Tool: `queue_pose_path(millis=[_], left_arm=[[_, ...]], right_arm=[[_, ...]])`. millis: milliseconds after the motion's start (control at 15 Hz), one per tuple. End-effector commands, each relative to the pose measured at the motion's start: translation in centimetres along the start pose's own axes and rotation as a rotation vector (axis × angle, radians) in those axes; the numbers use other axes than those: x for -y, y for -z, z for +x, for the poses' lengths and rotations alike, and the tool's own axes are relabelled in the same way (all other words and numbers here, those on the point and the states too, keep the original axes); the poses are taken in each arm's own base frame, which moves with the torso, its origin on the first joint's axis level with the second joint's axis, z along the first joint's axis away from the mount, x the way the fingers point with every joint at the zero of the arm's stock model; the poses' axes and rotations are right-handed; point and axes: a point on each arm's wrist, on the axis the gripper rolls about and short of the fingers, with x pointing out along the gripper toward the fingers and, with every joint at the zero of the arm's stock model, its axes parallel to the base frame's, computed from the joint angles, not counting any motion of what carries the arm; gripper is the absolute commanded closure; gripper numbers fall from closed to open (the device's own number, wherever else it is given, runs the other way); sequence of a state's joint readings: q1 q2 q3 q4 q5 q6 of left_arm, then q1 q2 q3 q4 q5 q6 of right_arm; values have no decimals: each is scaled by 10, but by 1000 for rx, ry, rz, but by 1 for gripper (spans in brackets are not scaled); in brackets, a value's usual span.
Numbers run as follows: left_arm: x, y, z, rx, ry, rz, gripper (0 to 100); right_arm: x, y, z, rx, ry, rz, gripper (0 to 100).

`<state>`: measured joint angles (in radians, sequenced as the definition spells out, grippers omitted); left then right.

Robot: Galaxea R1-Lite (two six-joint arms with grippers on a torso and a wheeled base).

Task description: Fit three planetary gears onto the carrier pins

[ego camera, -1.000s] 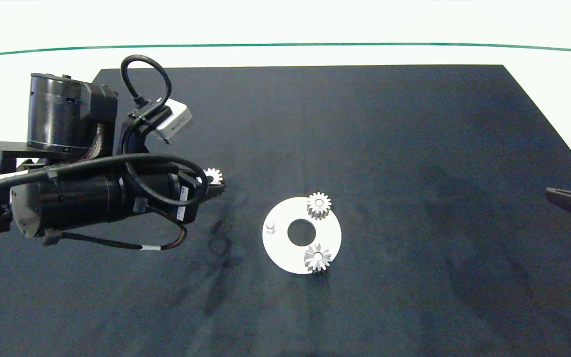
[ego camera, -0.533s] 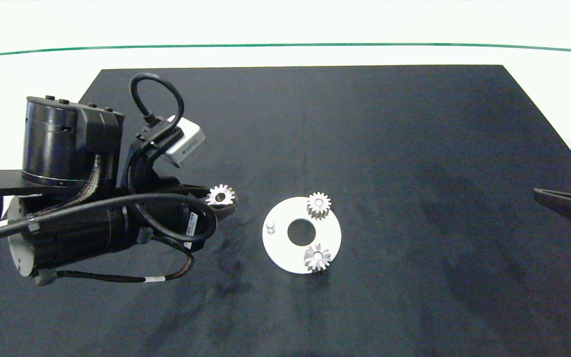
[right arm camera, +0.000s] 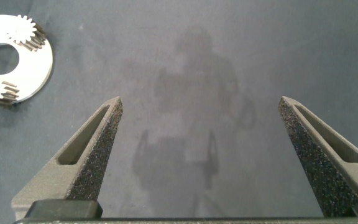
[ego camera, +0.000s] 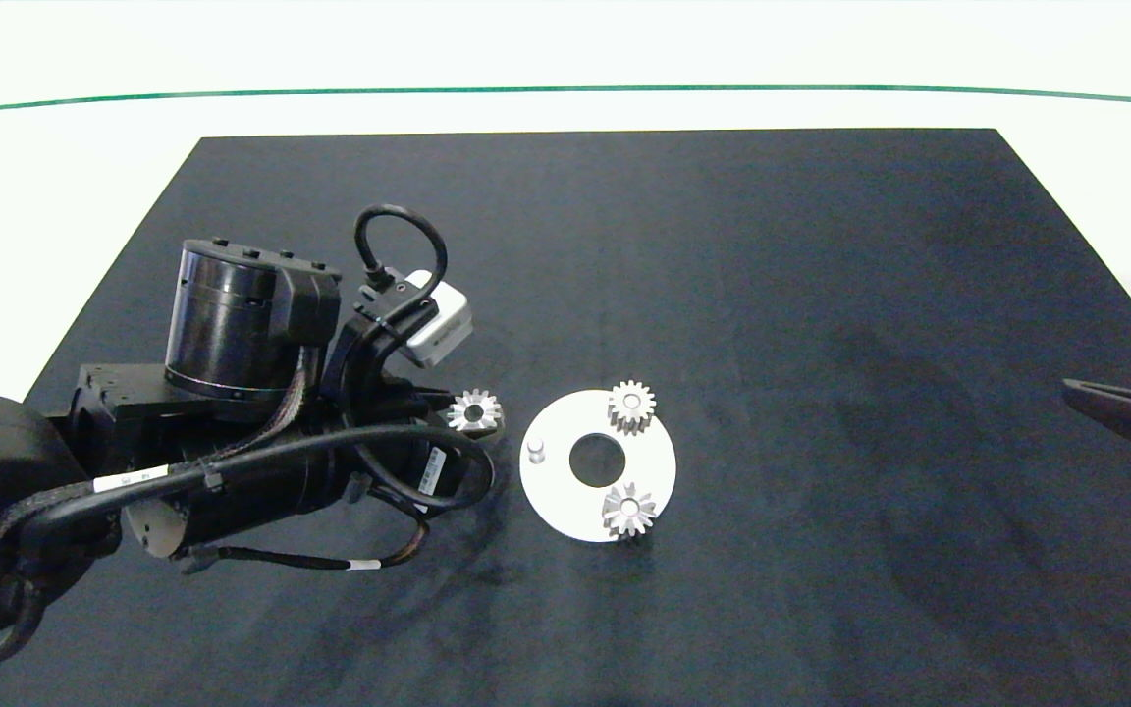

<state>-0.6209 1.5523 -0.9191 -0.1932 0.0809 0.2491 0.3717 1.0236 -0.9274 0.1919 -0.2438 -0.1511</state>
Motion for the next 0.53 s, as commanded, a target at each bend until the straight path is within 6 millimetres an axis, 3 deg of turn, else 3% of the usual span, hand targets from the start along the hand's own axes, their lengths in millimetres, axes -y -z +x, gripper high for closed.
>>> queue_pose_path(millis=[67,267,533], left_arm=[[12,-3,2,5,34,21,81],[17,-5,2,12,46,29,81],[19,-6,19,-9,49,29,81]], right_arm=[[2,3,-9,17,3,26,0],[3,3,-12,27,6,29,0],[2,4,-13,26,4,29,0]])
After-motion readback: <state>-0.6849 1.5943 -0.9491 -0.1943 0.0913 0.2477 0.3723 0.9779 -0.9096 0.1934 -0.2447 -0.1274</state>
